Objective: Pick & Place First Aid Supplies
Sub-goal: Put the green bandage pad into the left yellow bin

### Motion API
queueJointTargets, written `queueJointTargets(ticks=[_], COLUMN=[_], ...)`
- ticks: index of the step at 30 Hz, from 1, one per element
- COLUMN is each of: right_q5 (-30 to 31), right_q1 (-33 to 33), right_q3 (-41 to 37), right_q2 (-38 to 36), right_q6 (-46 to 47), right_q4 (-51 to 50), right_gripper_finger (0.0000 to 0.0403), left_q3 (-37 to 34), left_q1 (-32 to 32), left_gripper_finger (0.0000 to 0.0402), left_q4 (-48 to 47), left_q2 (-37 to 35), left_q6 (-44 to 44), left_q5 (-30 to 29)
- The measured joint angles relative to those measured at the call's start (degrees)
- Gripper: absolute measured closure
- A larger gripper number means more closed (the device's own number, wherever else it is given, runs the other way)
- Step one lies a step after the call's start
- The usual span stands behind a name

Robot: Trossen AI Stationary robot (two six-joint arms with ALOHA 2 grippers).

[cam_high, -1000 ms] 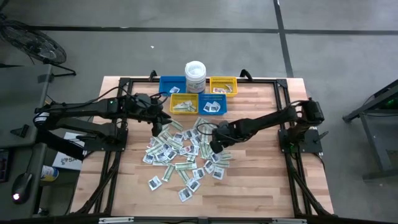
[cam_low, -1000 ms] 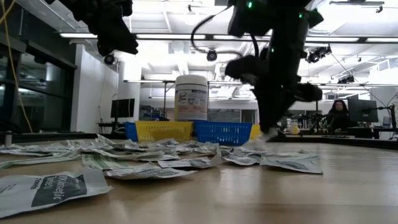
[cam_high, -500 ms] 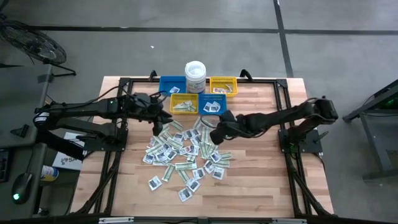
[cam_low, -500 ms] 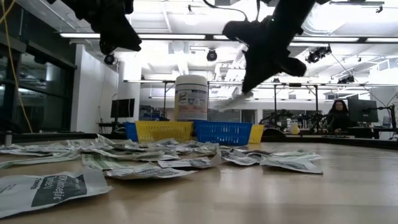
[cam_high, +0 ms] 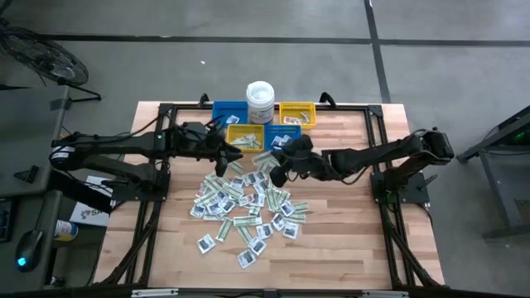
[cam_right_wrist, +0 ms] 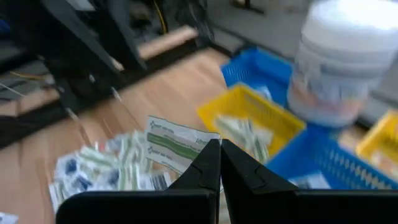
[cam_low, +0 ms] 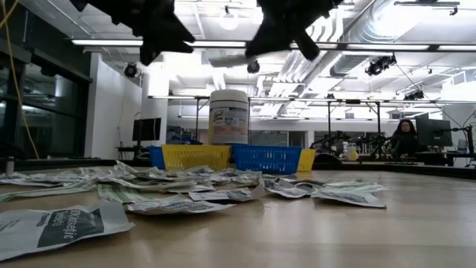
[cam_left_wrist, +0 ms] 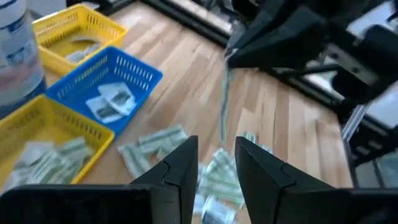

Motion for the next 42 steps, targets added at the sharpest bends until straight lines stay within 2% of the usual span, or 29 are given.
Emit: queueJointTargets(ticks=[6,14,18,31,36,42], right_q5=[1.4,0.3,0.3,-0.2,-4.5,-6.1], right_q1=[0.0,0.0,0.0,-0.9,-2.1,-2.4], right_q3=[0.0,0.0,0.0,0.0,0.0,0.0], right_q2=[-2.7,-5.9,-5.9,-5.8,-5.6,-5.3], right_q6=[-7.0,-11.9,-13.8,-17.6,-17.8,-17.8], right_q4=[1.0,0.6,2.5,6.6,10.2,10.4], right_gripper_finger=[0.0403,0.0403,0.0403,0.0403,0.0403,0.0403], left_q3=[0.0,0.0,0.0,-0.1,0.0,-0.1], left_q1=[0.0,0.0,0.0,0.0,0.0,0.0], left_gripper_finger=[0.0286,0.0229,0.0214,0.0213,0.0213,0.0222], left_q4=[4.6,10.8,13.9,16.3,17.0,17.3], left_q2=[2.2,2.1,3.0,4.9,5.7,6.1], left_q6=[-1.7,-1.9,-2.6,-3.6,-3.6,-3.7], left_q5=[1.8,3.3,4.5,5.6,5.0,2.2])
